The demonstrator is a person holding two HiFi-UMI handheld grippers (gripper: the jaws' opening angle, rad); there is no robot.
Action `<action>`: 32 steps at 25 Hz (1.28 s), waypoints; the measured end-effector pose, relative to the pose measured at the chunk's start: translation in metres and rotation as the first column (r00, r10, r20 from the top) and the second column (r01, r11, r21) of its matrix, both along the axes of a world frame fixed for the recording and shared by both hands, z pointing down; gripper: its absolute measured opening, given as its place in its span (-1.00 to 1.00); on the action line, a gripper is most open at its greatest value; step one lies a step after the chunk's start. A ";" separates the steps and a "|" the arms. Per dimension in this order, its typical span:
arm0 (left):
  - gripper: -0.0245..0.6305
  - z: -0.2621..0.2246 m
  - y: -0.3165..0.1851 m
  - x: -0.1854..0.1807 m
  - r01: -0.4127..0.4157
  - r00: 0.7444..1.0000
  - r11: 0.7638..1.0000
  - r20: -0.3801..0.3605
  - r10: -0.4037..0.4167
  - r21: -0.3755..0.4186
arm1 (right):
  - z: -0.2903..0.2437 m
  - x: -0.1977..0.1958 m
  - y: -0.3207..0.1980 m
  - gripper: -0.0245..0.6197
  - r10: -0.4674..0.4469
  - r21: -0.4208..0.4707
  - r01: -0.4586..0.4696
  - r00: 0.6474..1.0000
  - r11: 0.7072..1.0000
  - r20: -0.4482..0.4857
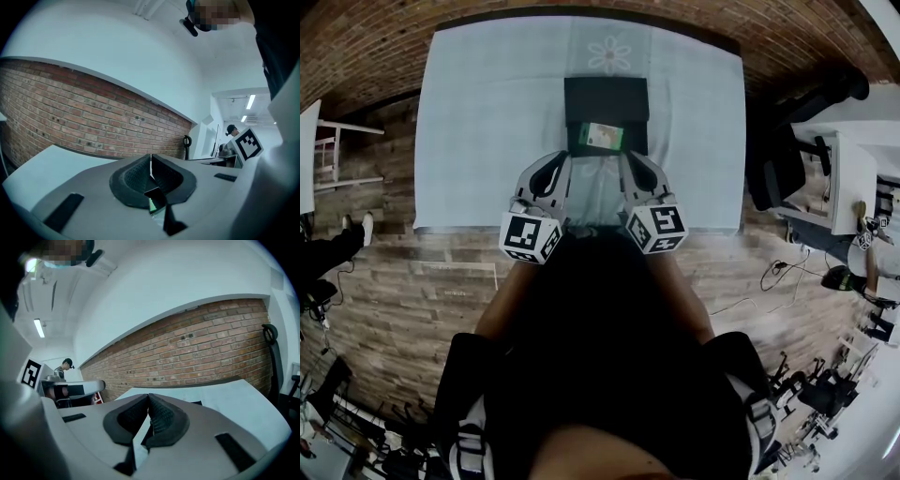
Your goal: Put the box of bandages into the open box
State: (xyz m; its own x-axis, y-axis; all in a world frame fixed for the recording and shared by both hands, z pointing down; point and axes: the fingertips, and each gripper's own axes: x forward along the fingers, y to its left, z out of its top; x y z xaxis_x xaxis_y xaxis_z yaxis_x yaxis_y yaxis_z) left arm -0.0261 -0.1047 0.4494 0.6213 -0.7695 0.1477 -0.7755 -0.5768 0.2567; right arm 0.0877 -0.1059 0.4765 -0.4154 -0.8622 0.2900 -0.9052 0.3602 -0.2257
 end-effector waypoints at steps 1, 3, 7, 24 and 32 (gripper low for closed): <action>-0.81 0.000 0.001 0.001 -0.004 1.000 1.000 -0.001 0.004 0.001 | -0.003 -0.001 0.003 -0.84 0.002 0.007 -0.002 1.000 1.000 0.000; -0.81 -0.001 0.001 0.003 -0.011 1.000 1.000 0.001 0.011 0.005 | -0.007 -0.004 0.007 -0.84 0.002 0.017 -0.002 1.000 1.000 0.003; -0.81 -0.002 0.001 0.005 -0.017 1.000 1.000 0.002 0.017 0.009 | -0.009 -0.004 0.012 -0.84 0.003 0.028 -0.003 1.000 1.000 0.002; -0.81 0.003 -0.004 0.012 -0.017 1.000 1.000 0.003 0.017 -0.001 | -0.007 0.002 0.010 -0.84 -0.010 0.020 0.010 1.000 1.000 0.016; -0.81 0.005 -0.007 0.012 -0.018 1.000 1.000 0.002 0.018 -0.006 | -0.004 0.001 0.007 -0.84 -0.014 0.013 0.014 1.000 1.000 0.017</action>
